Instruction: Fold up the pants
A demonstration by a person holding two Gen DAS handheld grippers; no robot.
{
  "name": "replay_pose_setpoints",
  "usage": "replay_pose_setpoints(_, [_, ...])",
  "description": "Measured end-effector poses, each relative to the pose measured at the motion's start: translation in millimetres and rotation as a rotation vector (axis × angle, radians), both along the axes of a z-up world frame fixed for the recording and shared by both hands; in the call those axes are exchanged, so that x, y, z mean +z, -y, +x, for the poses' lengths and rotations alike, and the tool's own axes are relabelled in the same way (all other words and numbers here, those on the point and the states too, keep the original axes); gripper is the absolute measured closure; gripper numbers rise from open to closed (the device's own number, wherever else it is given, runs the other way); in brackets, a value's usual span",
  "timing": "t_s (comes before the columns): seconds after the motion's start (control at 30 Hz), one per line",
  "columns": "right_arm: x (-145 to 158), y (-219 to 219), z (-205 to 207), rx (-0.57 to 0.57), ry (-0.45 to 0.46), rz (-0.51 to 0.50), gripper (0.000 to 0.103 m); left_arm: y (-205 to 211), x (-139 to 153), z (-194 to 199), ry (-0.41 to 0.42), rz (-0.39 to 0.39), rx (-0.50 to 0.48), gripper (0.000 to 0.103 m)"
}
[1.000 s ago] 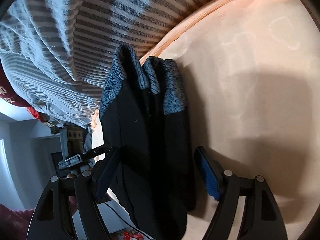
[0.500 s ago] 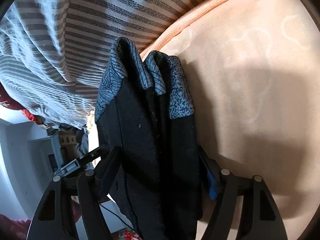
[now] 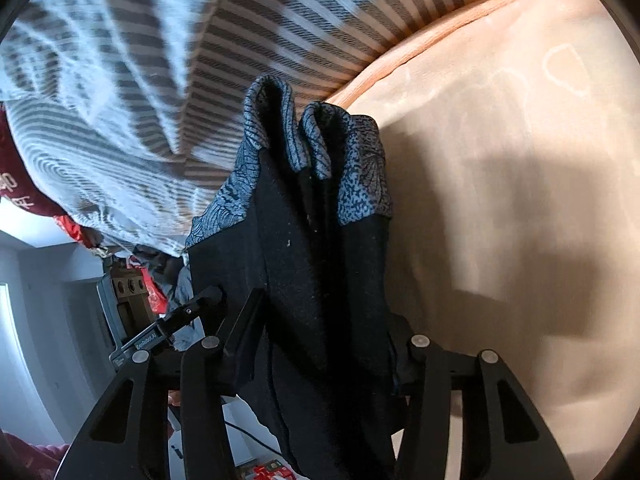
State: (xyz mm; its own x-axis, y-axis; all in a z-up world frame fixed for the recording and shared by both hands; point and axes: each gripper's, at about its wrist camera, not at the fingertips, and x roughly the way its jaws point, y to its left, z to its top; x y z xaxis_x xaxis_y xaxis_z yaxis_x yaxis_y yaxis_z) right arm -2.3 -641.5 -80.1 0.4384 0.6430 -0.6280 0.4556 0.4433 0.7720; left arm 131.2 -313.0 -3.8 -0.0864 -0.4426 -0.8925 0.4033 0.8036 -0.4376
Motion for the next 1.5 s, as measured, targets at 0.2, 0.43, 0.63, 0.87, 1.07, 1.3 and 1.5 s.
replay_pose_setpoints(0.2, [20,1,-29,0.015,0.012,0.002,0.050,-12,27,-34,0.012,0.004,0.022,0.037])
replay_pose_setpoints(0.43, [29,-13,-64,0.053,-0.004,-0.016,0.050,-29,19,-74,-0.034,0.023,0.072,0.037])
replay_pose_setpoints(0.63, [12,-29,-80,0.052,-0.038,-0.060,0.050,-45,-7,-89,-0.030,0.058,0.071,0.037])
replay_pose_setpoints(0.87, [14,-38,-84,0.041,-0.071,-0.211,0.042,-55,-13,-91,-0.004,0.073,0.098,0.036])
replay_pose_setpoints(1.07, [40,-45,-95,0.073,-0.150,-0.452,0.041,-56,14,-96,0.100,0.149,0.101,0.036])
replay_pose_setpoints(1.3, [48,-51,-118,0.082,-0.277,-0.611,0.036,-64,39,-116,0.159,0.231,0.063,0.028])
replay_pose_setpoints(1.5, [61,-56,-132,0.051,-0.353,-0.630,0.035,-67,41,-147,0.156,0.286,0.008,0.024])
